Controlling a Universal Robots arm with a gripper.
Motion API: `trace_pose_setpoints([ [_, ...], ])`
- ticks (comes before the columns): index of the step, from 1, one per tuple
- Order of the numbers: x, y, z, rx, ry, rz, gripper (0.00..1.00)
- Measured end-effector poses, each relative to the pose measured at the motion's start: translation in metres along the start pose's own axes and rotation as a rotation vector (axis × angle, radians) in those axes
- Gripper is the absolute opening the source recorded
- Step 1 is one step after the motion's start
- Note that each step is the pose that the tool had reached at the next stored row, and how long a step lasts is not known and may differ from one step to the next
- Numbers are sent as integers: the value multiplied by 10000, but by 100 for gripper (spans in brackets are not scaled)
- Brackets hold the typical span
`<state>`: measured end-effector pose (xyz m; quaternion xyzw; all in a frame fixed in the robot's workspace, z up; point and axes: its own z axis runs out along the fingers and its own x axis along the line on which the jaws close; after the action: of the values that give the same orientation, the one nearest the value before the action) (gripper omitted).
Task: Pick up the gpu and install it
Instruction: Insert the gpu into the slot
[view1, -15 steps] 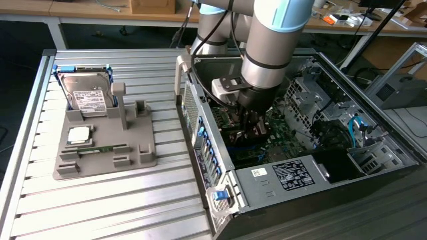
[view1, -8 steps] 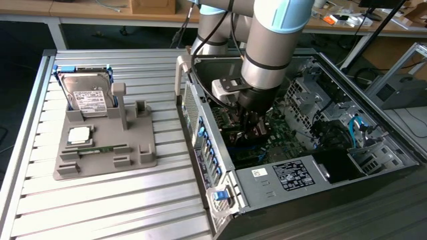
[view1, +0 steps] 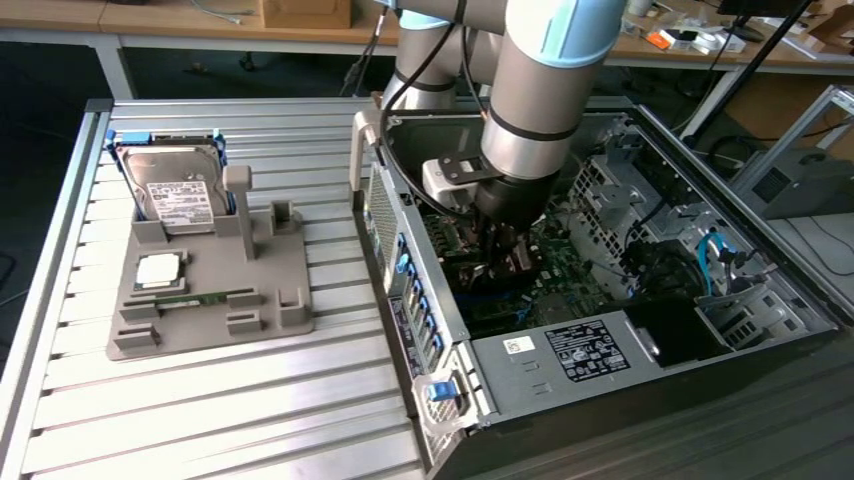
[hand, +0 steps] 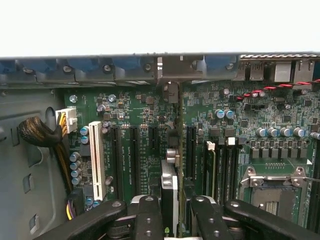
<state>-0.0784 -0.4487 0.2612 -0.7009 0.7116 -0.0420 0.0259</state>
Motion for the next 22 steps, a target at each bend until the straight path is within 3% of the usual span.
trace_pose_setpoints([
  [22,-1,6,53,-2,8,15,27],
])
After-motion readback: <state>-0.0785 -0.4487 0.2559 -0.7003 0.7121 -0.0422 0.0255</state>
